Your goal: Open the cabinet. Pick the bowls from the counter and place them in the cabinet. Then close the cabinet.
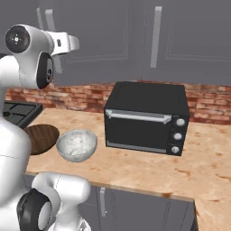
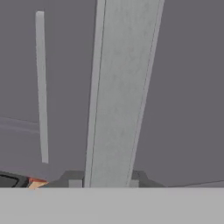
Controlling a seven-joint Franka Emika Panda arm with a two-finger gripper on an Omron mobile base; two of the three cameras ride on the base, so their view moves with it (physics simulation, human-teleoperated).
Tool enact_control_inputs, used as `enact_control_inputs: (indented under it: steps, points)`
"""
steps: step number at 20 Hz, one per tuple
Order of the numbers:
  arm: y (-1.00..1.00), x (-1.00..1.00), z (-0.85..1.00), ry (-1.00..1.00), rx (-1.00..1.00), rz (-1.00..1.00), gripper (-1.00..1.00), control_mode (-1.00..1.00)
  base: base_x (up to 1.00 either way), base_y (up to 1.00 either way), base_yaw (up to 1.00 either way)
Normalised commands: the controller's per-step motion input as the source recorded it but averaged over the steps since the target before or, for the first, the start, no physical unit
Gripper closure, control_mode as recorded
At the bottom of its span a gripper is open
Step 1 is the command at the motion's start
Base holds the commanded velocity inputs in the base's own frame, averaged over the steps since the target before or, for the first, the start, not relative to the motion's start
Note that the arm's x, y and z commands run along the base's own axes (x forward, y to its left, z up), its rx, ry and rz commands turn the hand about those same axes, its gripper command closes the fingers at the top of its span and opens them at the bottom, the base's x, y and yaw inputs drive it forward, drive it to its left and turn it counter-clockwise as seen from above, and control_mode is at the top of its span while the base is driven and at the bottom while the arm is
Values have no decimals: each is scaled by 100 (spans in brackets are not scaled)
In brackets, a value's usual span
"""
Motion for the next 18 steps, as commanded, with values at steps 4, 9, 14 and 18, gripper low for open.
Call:
enact_control_inputs:
  steps: [4,9,14,18]
  points:
    - [-47,-66,0,0,0,13,100,-100,0,0,0]
    - [-49,-69,0,0,0,11,100,-100,0,0,0]
    - [-56,-62,0,1,0,9,100,-100,0,0,0]
    - [-63,-58,0,3,0,9,100,-100,0,0,0]
